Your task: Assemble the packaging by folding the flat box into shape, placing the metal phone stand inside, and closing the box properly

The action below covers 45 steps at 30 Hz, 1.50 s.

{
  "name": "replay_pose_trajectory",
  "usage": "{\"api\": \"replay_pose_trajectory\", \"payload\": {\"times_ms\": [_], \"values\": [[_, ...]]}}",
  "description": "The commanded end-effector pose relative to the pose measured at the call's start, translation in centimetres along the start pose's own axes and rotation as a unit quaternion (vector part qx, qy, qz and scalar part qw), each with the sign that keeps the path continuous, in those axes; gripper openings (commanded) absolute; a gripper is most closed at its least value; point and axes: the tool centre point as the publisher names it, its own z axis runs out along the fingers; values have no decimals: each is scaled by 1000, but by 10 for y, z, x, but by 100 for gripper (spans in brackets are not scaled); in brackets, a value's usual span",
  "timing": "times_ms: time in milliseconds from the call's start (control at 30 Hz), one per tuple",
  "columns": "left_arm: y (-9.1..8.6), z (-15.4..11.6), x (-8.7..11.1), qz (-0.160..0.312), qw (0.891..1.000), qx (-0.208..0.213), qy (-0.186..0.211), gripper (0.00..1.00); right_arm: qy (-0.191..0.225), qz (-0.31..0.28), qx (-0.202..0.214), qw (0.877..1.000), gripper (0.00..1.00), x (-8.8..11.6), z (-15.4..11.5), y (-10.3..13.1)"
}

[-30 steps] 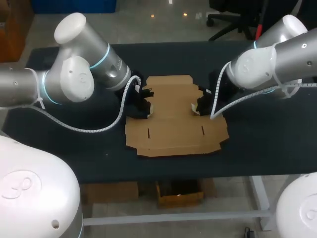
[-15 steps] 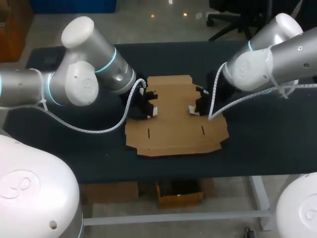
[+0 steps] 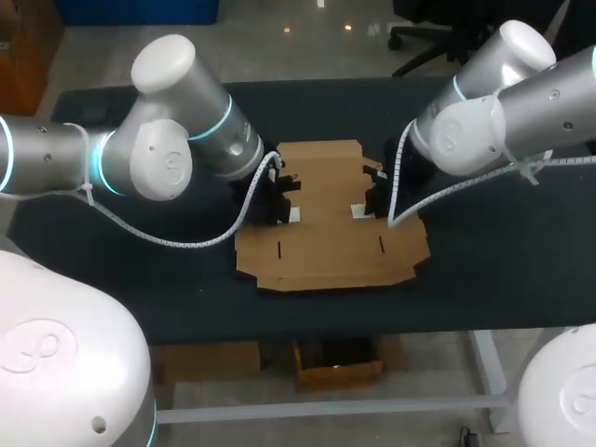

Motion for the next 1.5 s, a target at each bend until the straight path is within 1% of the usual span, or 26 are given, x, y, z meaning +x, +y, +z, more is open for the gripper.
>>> {"api": "replay_pose_trajectory", "payload": {"times_ms": [33,267,433,633,667,967,1067,1300,1467,1500], "values": [[-2,9,1,-1,1000,-1,-10,0,0,1,1,1000,0,-2,8,-1],[0,-8,3,0,1000,8,-20,0,27,-1,-25,999,0,-3,-13,-7],[-2,-21,1,-6,999,13,-29,0,47,-1,-39,998,0,-6,-28,-9],[-5,-33,-4,-11,999,6,-34,0,54,5,-49,997,0,-13,-44,-10],[-6,-34,-6,-16,999,8,-40,0,54,6,-49,997,0,-15,-45,-10],[-4,-47,-17,-38,998,13,-56,0,66,20,-46,997,0,-28,-49,-10],[-1,-57,-21,-47,997,20,-65,0,67,25,-47,996,0,-31,-55,-13],[8,-79,-31,-64,995,31,-71,0,63,38,-54,996,0,-41,-74,-21],[11,-99,-37,-80,994,32,-71,0,65,43,-56,995,0,-47,-92,-28],[12,-103,-38,-83,994,31,-70,0,60,48,-57,995,0,-48,-97,-29]]}}
